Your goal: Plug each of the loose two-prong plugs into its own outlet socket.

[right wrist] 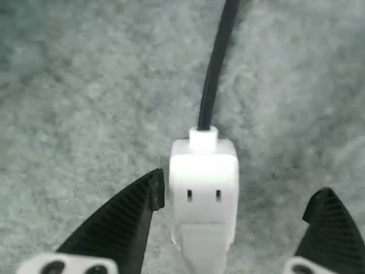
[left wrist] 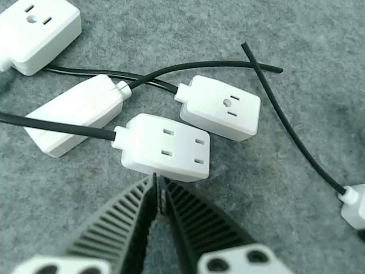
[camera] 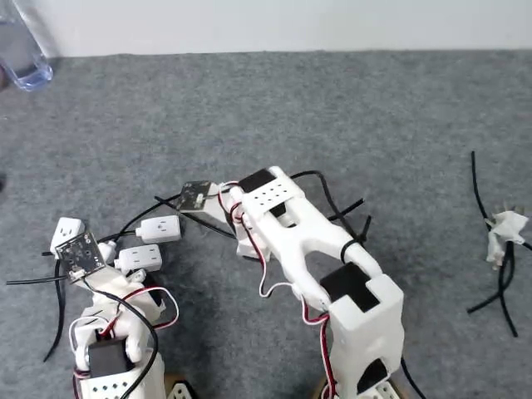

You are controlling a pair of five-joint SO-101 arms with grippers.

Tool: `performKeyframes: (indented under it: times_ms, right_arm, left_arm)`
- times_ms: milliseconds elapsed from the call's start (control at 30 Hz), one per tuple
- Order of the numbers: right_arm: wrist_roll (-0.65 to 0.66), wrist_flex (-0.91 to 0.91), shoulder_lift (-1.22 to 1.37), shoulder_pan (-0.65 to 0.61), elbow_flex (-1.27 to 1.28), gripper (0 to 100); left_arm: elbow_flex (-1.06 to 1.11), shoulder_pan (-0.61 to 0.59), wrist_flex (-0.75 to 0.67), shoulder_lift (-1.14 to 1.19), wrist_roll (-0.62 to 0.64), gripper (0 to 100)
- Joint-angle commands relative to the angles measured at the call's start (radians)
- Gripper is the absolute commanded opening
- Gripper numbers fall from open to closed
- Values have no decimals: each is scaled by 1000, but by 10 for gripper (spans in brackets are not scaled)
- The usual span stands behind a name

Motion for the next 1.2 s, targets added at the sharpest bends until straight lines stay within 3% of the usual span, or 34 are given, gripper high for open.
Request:
performKeyframes:
  times_ms: [0,200,533,767,1167]
  right_arm:
    - [-9,-13,-2,47,-20,322]
    - [18,-82,-2,74,31,7]
    - [61,-81,-148,157,-20,8]
    - [147,28,-283,239,-103,8]
    - [135,12,-25,404,-443,8]
  left_arm:
    - [-4,-8,-2,-11,-9,13]
    - [-4,-8,-2,-11,-9,13]
    - [-4,-8,-2,-11,-9,13]
    - [-2,-6,-2,-11,-9,13]
    - [-2,-3,-2,-11,-9,13]
